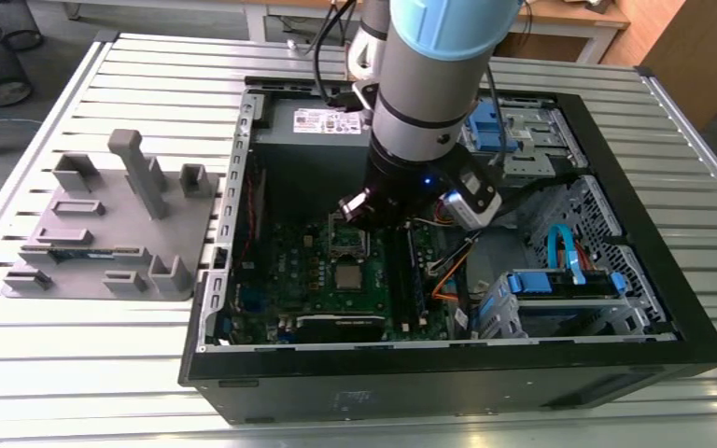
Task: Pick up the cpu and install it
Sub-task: 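Close the cpu cover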
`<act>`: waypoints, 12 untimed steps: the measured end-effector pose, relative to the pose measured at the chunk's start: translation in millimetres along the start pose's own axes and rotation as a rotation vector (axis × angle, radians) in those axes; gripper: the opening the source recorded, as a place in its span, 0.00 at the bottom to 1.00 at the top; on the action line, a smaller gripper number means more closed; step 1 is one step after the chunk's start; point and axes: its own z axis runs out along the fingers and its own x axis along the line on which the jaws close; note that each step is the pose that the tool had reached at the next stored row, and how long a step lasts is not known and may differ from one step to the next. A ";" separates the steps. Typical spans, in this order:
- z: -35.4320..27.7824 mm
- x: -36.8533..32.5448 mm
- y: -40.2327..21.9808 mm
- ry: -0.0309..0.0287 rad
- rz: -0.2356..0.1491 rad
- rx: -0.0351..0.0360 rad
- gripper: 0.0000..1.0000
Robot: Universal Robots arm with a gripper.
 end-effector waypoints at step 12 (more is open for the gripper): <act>4.0 -2.0 4.5 -0.0011 -0.001 0.0000 0.11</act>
